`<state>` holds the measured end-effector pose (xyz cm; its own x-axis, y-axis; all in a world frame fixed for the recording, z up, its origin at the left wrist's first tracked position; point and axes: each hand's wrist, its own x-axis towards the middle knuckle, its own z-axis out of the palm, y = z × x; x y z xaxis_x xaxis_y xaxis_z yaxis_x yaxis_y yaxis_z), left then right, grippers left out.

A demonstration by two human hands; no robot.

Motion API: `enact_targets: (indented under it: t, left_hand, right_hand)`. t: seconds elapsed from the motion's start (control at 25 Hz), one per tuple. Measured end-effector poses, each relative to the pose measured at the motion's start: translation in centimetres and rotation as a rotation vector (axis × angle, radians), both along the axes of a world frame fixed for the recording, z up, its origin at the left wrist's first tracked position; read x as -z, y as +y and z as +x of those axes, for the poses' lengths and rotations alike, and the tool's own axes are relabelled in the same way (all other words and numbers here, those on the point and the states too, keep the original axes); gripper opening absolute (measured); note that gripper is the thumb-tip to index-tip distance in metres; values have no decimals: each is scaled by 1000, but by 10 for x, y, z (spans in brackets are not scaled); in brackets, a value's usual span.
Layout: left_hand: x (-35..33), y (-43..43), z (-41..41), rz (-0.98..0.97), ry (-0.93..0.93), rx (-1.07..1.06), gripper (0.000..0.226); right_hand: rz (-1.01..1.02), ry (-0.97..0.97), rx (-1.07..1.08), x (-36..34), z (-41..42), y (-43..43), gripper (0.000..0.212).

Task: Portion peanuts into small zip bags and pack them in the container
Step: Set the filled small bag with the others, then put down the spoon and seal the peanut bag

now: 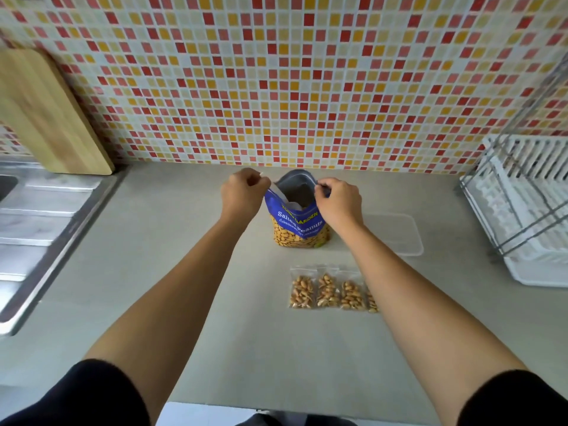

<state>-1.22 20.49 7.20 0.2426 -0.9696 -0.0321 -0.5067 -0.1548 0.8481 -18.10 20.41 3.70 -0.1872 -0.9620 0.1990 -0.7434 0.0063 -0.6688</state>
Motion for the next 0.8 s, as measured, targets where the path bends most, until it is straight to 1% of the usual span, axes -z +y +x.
enact_targets:
  t: [0.08,0.12,0.24,0.28,0.36,0.44,0.48,0.52,0.56,0.6,0.68,0.72,0.76,0.8]
  left_hand:
    - [-3,3,10,-11,8,17,9]
    - [-4,6,17,-30,1,33,9]
    - [-5,12,38,-52,-9,103,21]
    - [-5,13,44,-46,-58,140,22]
    - [-2,16,51,-45,-230,247,23]
    - [4,18,55,-48,-363,332,22]
    - [7,20,56,-37,-375,347,22]
    - [11,20,56,-13,-349,348,22]
    - [15,20,56,23,-258,328,20]
    - [19,20,56,66,-96,285,18]
    - [29,23,56,128,348,164,14]
    - [35,25,55,133,533,95,12]
    - [43,27,56,122,648,33,12]
    - [54,29,57,112,707,-12,12]
  right_hand:
    - [-8,77,19,-3,2,-2,24]
    - [-15,106,29,-3,2,-3,23]
    - [-23,129,20,-3,0,-5,25]
    - [-15,104,4,-3,-3,-6,29]
    - [8,23,-44,-1,-10,-4,34]
    - [56,-127,-126,4,-21,0,28]
    - [89,-216,-170,8,-27,4,27]
    - [110,-283,-207,12,-33,7,32]
    - [110,-310,-233,15,-37,8,38]
    - [95,-291,-248,17,-41,9,43]
    - [22,-181,-261,18,-45,6,42]
    - [-18,-117,-262,16,-46,4,38]
    - [-47,-65,-266,15,-47,1,34]
    - [-64,-28,-273,13,-48,-1,30]
